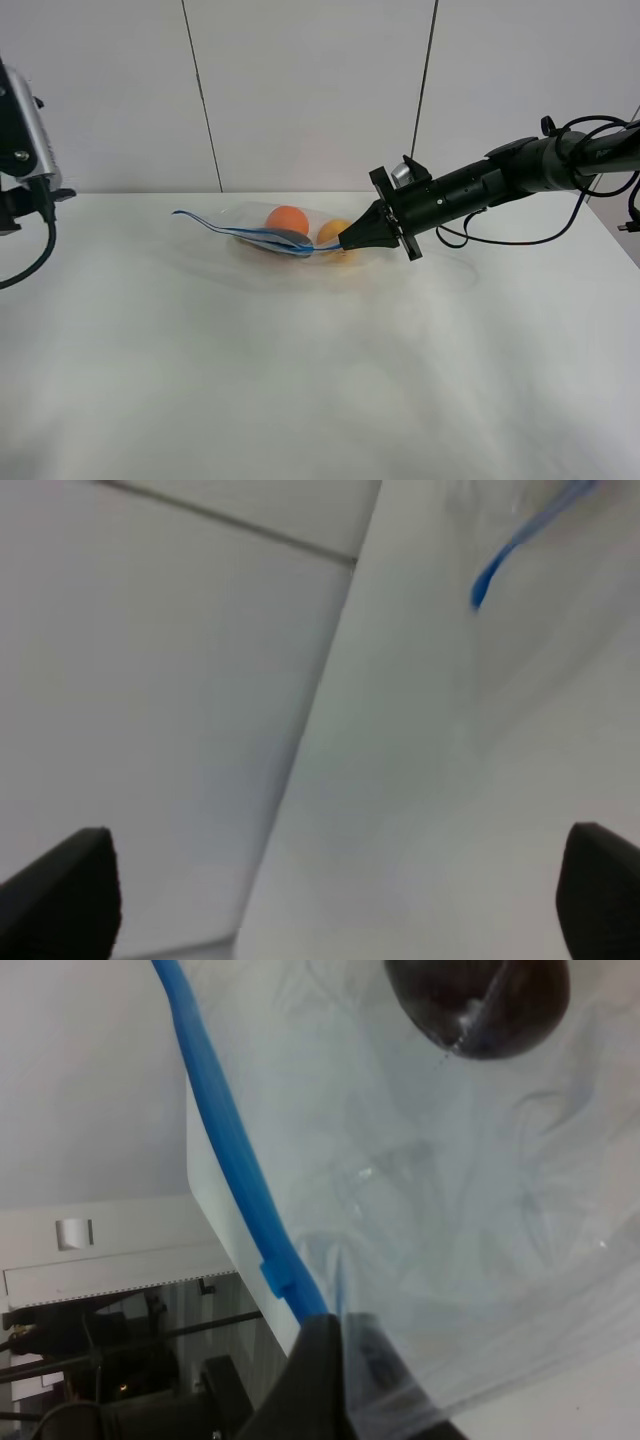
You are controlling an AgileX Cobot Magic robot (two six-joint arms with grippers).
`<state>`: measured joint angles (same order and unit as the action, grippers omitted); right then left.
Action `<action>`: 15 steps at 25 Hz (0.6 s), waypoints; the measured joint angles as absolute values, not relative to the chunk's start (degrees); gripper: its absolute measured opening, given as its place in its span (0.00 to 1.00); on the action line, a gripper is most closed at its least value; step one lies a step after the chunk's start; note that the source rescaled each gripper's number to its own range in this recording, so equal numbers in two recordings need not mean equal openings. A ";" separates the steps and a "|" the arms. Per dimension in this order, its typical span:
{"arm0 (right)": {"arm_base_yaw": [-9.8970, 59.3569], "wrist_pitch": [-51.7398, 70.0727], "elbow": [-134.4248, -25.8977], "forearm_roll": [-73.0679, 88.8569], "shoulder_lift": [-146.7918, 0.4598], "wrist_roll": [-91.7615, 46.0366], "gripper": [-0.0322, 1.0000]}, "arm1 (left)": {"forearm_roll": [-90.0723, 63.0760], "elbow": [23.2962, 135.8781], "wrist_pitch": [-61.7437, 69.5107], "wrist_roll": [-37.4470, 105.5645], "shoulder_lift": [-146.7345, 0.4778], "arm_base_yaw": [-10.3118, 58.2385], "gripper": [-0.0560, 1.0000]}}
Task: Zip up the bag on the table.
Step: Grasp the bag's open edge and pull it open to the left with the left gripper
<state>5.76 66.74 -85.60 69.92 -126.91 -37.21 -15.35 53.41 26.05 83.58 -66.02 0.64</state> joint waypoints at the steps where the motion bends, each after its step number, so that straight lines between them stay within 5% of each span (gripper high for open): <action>1: 5.76 66.61 -85.60 69.92 -126.91 -37.21 0.03 | -16.74 53.41 25.84 84.54 -66.36 1.65 1.00; 15: 5.76 65.69 -85.60 69.52 -126.91 -36.83 0.03 | -21.59 53.41 13.85 89.02 -80.32 28.01 1.00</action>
